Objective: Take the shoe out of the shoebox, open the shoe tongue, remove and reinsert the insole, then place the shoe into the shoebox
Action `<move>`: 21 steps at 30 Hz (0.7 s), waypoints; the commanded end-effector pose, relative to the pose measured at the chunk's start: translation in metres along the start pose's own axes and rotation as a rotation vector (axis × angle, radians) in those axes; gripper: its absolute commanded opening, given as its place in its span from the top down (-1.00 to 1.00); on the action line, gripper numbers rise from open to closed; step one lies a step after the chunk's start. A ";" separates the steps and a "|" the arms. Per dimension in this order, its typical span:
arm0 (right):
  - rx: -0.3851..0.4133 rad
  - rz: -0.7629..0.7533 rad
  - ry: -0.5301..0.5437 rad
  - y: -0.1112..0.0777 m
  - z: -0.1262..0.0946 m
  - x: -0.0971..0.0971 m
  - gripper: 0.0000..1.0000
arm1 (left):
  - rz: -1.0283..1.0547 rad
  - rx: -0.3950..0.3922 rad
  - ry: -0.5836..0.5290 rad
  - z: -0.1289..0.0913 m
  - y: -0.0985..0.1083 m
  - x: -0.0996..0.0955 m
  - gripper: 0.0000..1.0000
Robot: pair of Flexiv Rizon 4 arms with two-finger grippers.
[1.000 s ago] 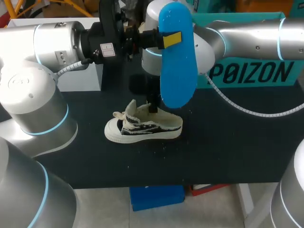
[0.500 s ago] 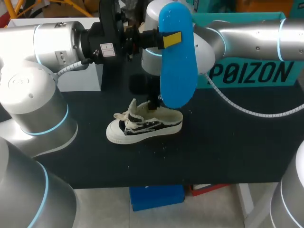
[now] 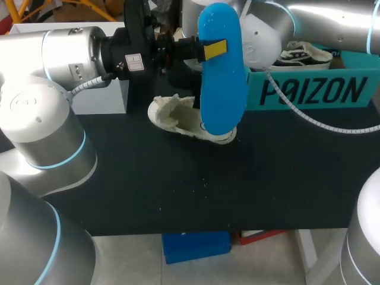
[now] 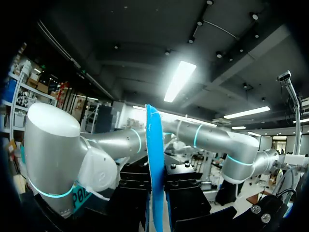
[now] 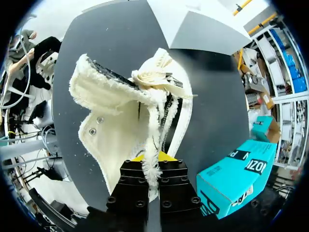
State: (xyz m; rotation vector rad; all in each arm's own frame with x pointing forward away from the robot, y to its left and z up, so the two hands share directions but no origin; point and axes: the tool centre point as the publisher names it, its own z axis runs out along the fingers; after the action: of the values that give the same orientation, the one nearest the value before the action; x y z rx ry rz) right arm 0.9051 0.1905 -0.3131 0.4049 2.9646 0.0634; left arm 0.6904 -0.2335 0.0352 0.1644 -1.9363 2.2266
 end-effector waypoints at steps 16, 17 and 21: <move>0.088 1.036 -0.137 0.004 -0.015 0.003 1.00 | 0.001 0.002 -0.003 0.001 0.001 0.000 1.00; 0.088 1.074 -0.138 0.004 -0.014 0.001 1.00 | 0.001 0.002 -0.003 0.001 0.001 0.000 1.00; 0.093 1.190 -0.144 0.006 -0.010 -0.008 1.00 | 0.001 0.002 -0.003 0.001 0.001 0.000 1.00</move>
State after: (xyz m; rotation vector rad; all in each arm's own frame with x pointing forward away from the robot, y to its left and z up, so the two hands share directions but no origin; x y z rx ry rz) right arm 0.9077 0.1905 -0.3006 1.3938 2.5609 0.0071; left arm 0.6904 -0.2335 0.0352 0.1643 -1.9363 2.2266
